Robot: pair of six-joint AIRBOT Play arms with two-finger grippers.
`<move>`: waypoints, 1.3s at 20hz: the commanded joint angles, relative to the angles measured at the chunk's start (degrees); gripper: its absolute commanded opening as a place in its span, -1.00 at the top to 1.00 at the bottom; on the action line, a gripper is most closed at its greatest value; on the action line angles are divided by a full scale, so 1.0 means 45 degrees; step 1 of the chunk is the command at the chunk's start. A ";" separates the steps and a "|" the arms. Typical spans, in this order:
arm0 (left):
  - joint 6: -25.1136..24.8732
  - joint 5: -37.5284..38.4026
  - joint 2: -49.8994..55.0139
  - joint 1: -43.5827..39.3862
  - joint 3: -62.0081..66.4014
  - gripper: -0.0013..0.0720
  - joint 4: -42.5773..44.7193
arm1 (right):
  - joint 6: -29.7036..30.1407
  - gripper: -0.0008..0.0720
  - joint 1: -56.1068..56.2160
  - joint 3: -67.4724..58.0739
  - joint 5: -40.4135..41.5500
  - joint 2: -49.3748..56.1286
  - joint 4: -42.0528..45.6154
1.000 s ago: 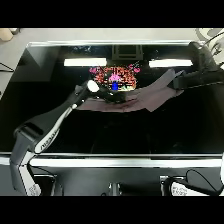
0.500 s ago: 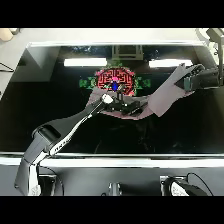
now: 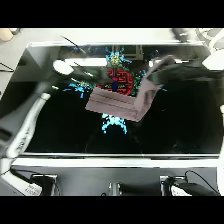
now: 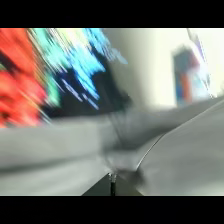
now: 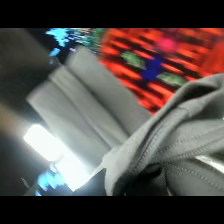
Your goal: Fold the shirts.
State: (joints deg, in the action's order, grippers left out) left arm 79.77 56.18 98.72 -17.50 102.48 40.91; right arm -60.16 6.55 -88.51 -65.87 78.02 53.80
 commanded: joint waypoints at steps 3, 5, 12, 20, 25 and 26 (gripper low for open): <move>0.0170 0.0801 -0.3959 0.2701 0.0005 0.90 0.1603 | 0.0005 0.93 0.3745 -0.0015 0.4109 0.3905 -0.2511; 0.0107 0.1350 -0.4658 0.2793 0.0005 0.90 0.1651 | 0.0000 0.82 0.4420 -0.0015 0.4653 0.5246 -0.3682; -0.0068 0.2545 -0.4915 0.2613 -0.0010 0.89 0.2919 | 0.0529 -0.93 0.2628 -0.0015 0.1889 0.5066 -0.2866; -0.0063 0.2560 -0.4891 0.2599 -0.0058 0.89 0.3638 | -0.1627 -0.86 -0.1511 0.0811 -0.2069 0.3468 0.4439; -0.0058 0.2531 -0.4891 0.2599 -0.0690 0.89 0.3633 | -0.1384 -0.87 -0.1239 0.2875 0.0010 0.4056 0.0724; -0.0058 0.2531 -0.4891 0.2599 -0.0811 0.89 0.3638 | -0.1384 -0.87 -0.1239 0.2914 0.0233 0.4386 0.0029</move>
State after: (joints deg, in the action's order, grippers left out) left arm 79.48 67.59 76.71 -5.76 100.22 57.04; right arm -66.28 1.37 -78.41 -68.38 95.64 62.22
